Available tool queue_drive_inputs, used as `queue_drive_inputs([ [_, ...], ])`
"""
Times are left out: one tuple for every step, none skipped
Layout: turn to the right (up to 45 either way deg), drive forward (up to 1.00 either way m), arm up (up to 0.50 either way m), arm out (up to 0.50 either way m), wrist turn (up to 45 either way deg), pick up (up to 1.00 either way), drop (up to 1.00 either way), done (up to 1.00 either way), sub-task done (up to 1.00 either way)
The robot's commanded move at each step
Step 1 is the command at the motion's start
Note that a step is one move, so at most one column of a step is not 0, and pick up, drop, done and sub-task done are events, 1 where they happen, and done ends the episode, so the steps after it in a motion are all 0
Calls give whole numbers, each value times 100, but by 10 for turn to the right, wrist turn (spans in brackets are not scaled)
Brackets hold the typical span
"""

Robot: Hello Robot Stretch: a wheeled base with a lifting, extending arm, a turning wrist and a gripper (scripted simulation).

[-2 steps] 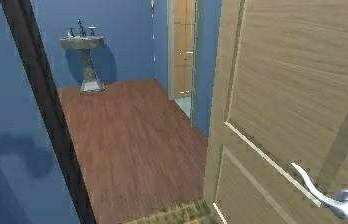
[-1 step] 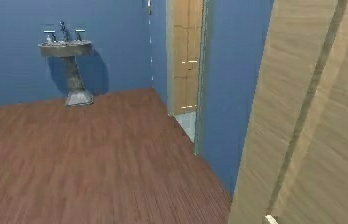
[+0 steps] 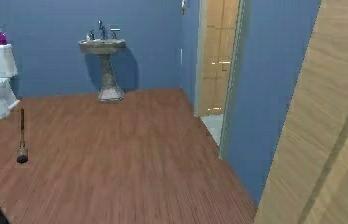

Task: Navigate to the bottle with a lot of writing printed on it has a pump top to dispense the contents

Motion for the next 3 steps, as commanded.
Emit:
queue_drive_inputs([
  [0, 70, 0, 0, 0, 0, 0, 0, 0],
  [0, 100, 0, 0, 0, 0, 0, 0, 0],
  [0, 30, 0, 0, 0, 0, 0, 0, 0],
])
